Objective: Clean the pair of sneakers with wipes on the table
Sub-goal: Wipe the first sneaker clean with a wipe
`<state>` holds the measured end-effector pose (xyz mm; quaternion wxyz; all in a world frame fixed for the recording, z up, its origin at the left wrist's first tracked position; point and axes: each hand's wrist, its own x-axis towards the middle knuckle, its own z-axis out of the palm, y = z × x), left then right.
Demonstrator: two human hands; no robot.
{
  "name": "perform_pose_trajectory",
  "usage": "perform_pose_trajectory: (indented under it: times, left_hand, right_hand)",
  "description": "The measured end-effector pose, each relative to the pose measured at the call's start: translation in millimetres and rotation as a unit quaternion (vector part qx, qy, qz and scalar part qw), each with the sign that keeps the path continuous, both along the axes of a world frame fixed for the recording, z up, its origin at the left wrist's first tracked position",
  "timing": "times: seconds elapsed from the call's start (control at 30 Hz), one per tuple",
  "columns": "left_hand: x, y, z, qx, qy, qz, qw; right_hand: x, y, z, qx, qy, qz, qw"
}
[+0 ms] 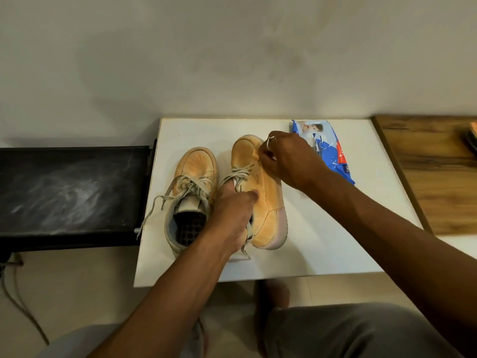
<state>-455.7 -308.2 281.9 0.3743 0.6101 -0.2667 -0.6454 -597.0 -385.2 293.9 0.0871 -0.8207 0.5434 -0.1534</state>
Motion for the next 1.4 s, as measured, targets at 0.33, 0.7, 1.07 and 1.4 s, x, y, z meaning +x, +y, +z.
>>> perform_pose_trajectory:
  times: [0.33, 0.7, 1.07, 1.4]
  left_hand:
    - [0, 1, 0, -0.003, 0.004, 0.038, 0.999]
    - [2, 2, 2, -0.011, -0.004, 0.001, 1.0]
    - [0, 2, 1, -0.003, 0.0, 0.029, 1.0]
    - [2, 3, 2, -0.002, -0.012, 0.037, 0.999]
  right_hand:
    - [-6, 58, 0, 0.073, -0.036, 0.032, 0.996]
    - [-3, 39, 2, 0.026, -0.003, 0.032, 0.999]
    - [3, 35, 4, 0.021, 0.0, 0.039, 0.999]
    - [-5, 76, 3, 0.085, -0.022, 0.051, 0.995]
